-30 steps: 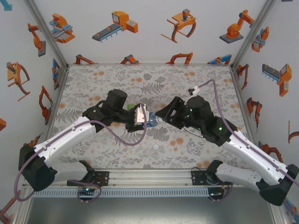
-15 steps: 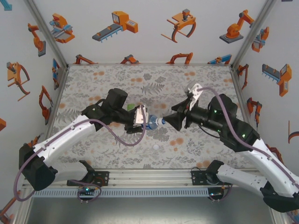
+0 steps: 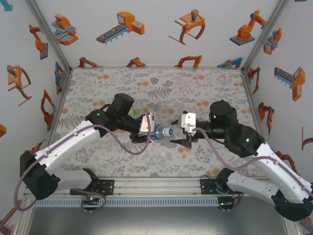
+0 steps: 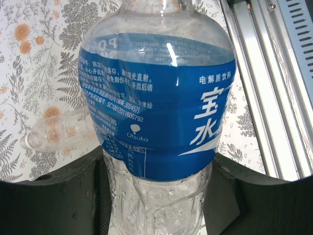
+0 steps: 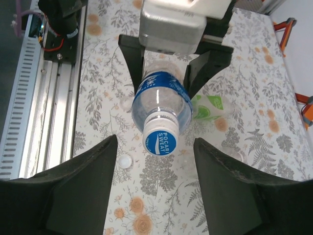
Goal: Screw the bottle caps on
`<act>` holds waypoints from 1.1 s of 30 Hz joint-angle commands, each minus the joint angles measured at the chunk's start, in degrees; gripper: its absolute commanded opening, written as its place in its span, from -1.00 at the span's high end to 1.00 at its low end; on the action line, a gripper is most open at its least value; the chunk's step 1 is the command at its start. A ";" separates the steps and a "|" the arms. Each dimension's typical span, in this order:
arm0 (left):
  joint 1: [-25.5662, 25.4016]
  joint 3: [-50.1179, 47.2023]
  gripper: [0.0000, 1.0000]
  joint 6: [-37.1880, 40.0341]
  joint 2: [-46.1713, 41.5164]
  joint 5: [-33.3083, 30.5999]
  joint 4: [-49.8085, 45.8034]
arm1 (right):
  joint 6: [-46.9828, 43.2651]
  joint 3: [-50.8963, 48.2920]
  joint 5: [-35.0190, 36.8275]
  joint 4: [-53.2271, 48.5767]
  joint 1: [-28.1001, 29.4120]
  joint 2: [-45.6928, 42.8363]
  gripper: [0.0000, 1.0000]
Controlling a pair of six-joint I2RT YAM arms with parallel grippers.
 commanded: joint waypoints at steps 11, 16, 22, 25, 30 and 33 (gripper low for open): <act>-0.38 1.79 1.00 1.70 0.86 3.12 -1.25 | -0.32 -3.20 -0.19 5.90 0.32 -0.47 0.10; -0.39 1.79 1.00 1.67 0.63 3.00 -1.25 | -0.15 -4.18 1.03 6.13 0.33 -0.63 0.15; -0.39 1.75 1.00 1.33 0.77 3.59 -0.88 | 4.86 -5.70 3.56 8.13 0.37 -1.18 0.40; -0.39 1.18 1.00 0.19 0.32 3.13 1.18 | 13.13 -6.39 6.50 9.38 0.37 -1.52 0.73; -0.32 -0.39 1.00 -2.60 -0.36 0.45 6.40 | 41.95 -8.67 16.04 13.10 0.37 -1.97 1.00; -0.30 -0.84 1.00 -4.07 -0.75 -0.49 8.67 | 61.48 -8.43 22.31 11.98 0.37 -1.36 1.00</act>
